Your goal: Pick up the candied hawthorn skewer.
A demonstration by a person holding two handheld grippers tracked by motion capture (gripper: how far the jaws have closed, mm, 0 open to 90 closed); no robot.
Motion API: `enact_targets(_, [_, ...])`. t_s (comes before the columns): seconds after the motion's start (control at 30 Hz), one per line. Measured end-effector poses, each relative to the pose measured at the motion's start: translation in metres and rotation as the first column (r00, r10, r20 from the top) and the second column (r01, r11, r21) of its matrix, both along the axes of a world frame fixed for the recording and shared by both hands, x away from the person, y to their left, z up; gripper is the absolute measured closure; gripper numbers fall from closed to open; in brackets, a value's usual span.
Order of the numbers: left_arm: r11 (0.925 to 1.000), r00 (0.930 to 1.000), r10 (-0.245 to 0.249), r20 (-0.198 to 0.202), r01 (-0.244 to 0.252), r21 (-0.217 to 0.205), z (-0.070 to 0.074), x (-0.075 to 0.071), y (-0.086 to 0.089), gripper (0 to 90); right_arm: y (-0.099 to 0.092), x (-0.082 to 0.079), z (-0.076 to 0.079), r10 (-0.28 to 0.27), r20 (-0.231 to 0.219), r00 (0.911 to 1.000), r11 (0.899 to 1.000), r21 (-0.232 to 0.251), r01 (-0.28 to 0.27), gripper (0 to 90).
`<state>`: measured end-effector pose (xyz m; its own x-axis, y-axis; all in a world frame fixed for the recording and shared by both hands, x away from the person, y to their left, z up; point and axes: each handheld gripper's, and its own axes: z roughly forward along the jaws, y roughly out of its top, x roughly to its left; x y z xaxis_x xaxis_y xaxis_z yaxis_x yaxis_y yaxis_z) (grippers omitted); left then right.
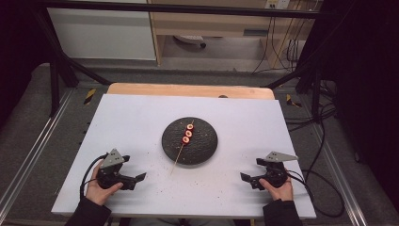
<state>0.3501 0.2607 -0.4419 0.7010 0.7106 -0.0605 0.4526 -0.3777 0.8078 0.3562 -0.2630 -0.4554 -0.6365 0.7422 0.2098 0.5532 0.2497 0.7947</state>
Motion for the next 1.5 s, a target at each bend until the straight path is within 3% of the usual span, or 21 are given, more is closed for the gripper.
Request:
enact_targets(0.4, [1.0000,1.0000,-0.005,-0.004,0.005,0.007,0.010,0.003,-0.015,2.1,0.000,0.000,0.001,-0.001,0.008,1.0000,1.000,-0.004,0.001,1.1])
enact_targets(0.57, [0.9989,1.0000,-0.005,0.003,0.005,0.046,0.017,0.006,-0.030,2.1,0.000,0.000,0.001,0.000,0.004,1.0000,1.000,-0.008,0.000,1.0])
enact_targets(0.9, [0.9982,0.9997,-0.013,0.020,0.012,0.059,0.028,0.013,-0.056,3.9,0.002,0.000,0.002,0.000,0.006,1.0000,1.000,-0.012,0.000,0.8])
enact_targets(1.2, [0.9962,0.9999,0.012,0.005,-0.013,0.086,0.037,0.028,-0.086,7.2,0.002,0.000,0.002,-0.003,0.005,1.0000,1.000,-0.013,0.003,0.8])
enact_targets(1.5, [0.9935,0.9988,0.034,-0.035,-0.030,0.110,0.033,0.045,-0.115,17.0,0.002,0.000,0.002,-0.001,0.003,1.0000,1.000,-0.015,0.001,0.8])
